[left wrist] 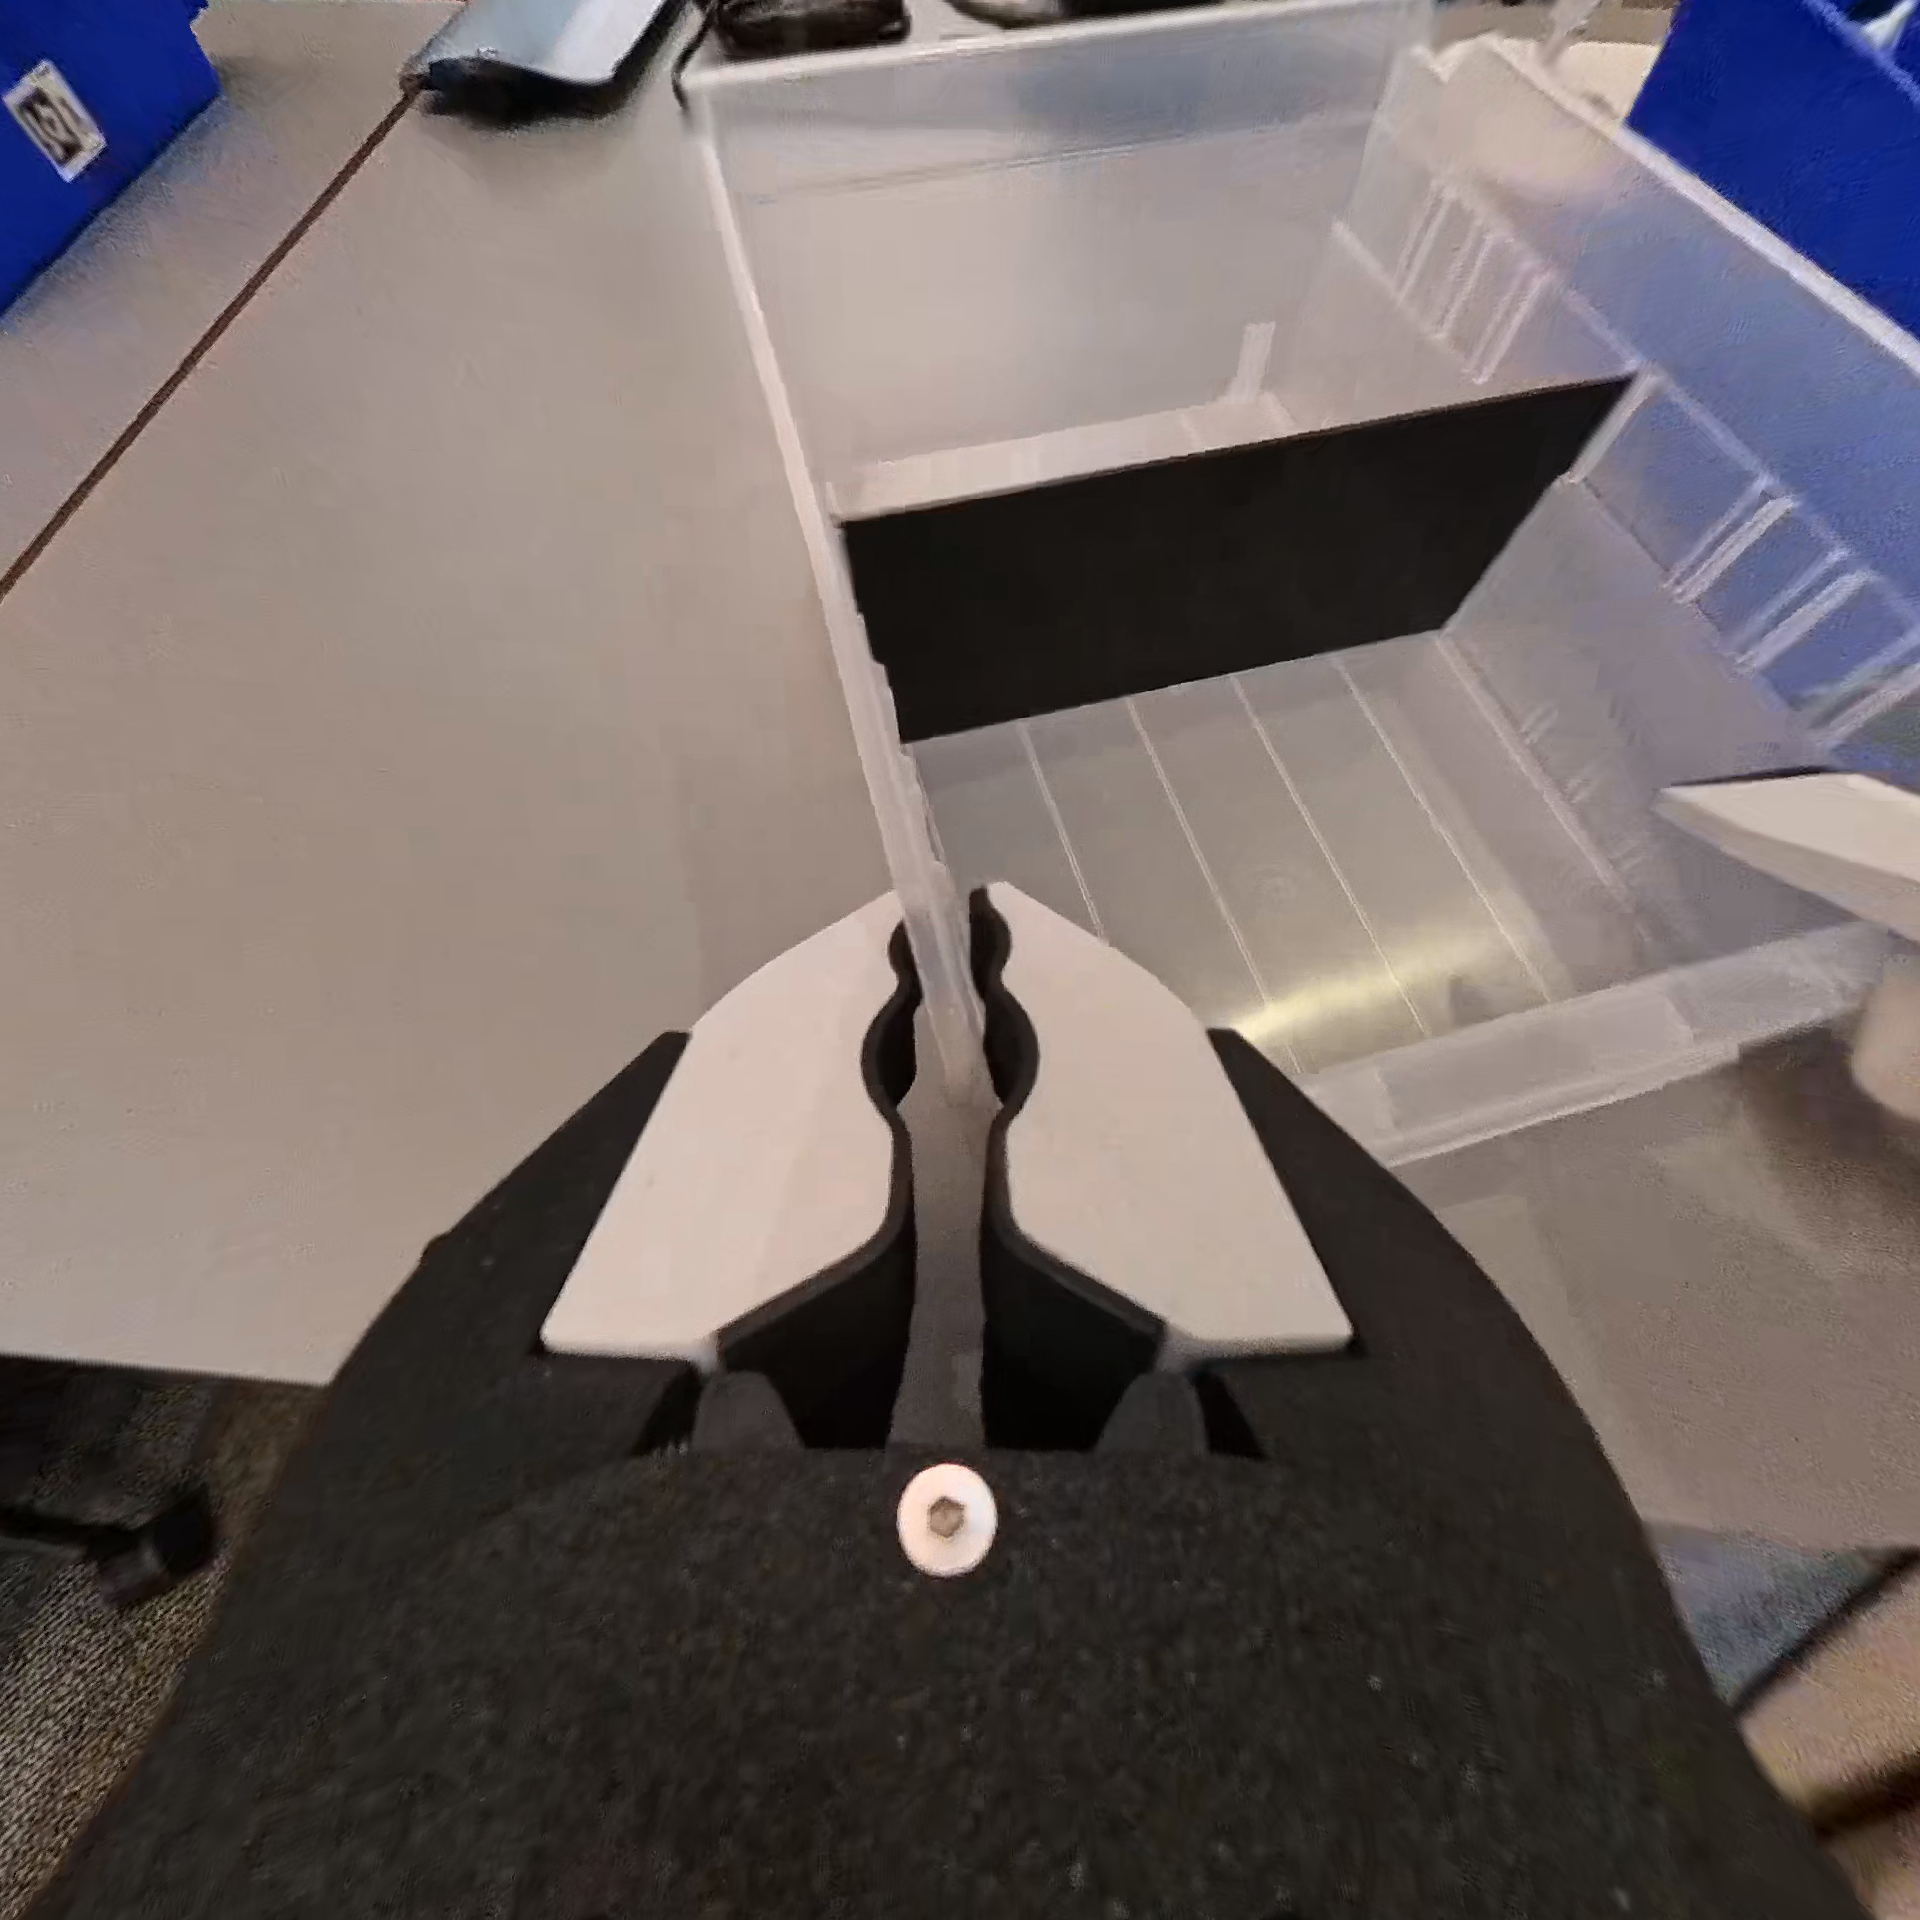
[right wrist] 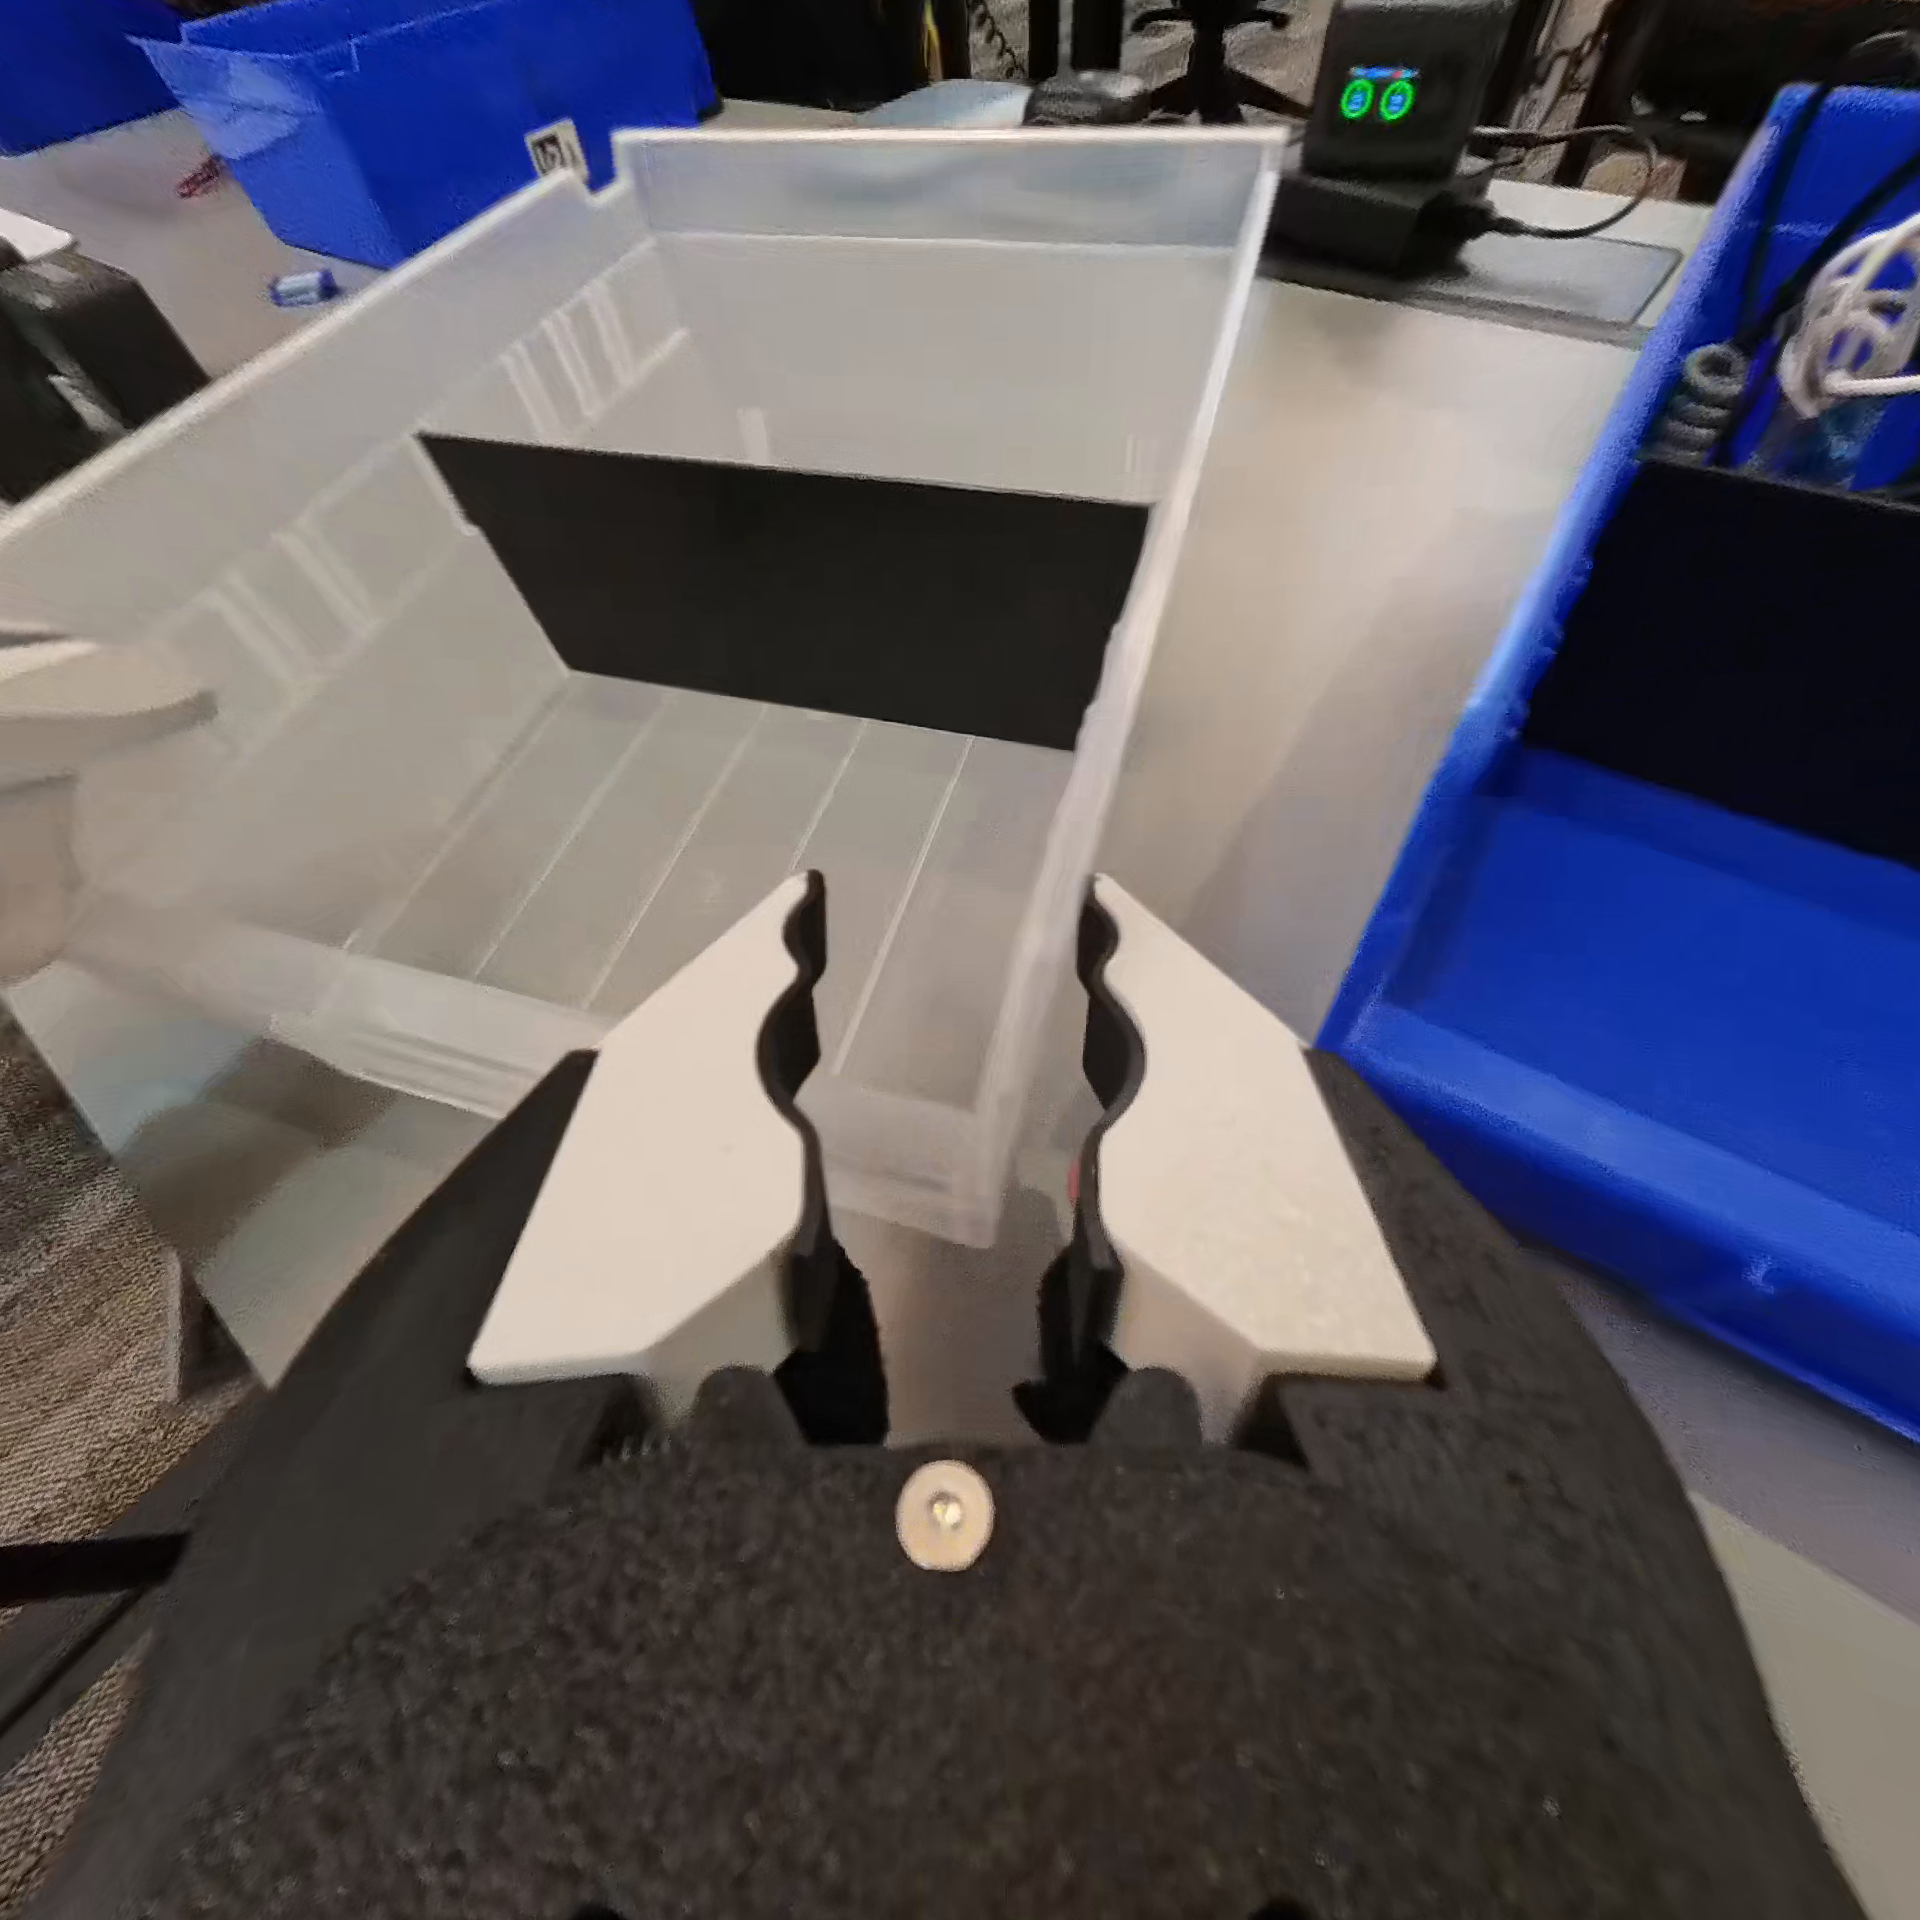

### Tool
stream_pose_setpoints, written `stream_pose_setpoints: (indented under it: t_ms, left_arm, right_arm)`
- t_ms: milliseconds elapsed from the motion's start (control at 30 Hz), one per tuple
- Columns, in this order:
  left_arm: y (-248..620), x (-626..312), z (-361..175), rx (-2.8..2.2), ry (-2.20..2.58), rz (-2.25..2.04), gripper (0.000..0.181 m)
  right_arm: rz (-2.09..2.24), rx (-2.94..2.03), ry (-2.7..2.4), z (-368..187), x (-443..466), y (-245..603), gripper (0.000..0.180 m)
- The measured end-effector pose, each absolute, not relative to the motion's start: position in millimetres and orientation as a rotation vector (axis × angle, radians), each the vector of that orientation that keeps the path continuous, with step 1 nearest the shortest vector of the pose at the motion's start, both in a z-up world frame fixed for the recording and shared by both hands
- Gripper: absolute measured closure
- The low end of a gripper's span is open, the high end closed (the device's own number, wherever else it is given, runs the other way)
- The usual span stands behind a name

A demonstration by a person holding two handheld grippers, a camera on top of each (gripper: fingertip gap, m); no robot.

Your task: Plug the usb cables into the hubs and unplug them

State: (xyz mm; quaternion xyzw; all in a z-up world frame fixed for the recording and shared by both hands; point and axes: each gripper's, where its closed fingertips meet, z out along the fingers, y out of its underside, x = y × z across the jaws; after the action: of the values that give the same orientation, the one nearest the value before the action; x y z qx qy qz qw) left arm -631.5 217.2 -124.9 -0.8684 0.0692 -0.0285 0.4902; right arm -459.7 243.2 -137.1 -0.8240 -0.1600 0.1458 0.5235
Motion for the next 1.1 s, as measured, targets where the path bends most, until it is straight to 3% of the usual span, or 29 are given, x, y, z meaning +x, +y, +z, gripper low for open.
stream_pose_setpoints:
  t_ms: [67,133,267,433,567,700,900,1100]
  left_arm:
    - [203.6,-635.8,-124.7,-2.115,0.16,-0.01,0.171]
    - [191.1,-644.7,-123.8,-2.114,0.115,0.006,0.172]
    - [169.9,-648.2,-103.2,-2.03,0.089,0.053,0.172]
    - [165.1,-622.7,-24.4,-1.77,0.102,0.075,0.174]
    - [188.5,-548.4,29.5,-1.59,0.165,-0.089,0.175]
    - [206.8,-427.9,58.2,-1.517,0.289,-0.23,0.175]
    - [219.4,-203.8,54.4,-1.546,0.531,-0.38,0.176]
    - [213.1,-46.0,-43.5,-1.744,0.725,-0.42,0.176]
  right_arm:
    - [0.315,-1.969,-0.408,-136.6,-464.9,240.6,0.136]
    - [0.284,-1.974,-0.393,-131.4,-457.9,239.9,0.175]
    - [0.211,-1.897,-0.478,-117.2,-463.2,224.2,0.176]
    - [0.11,-1.634,-0.425,-26.7,-434.5,208.7,0.176]
    - [-0.076,-1.497,-0.351,45.7,-358.0,199.5,0.176]
    - [-0.259,-1.449,-0.238,83.2,-241.1,183.7,0.176]
    - [-0.372,-1.557,0.109,58.0,-27.1,151.3,0.176]
    - [-0.314,-1.821,0.261,-52.3,120.0,120.1,0.176]
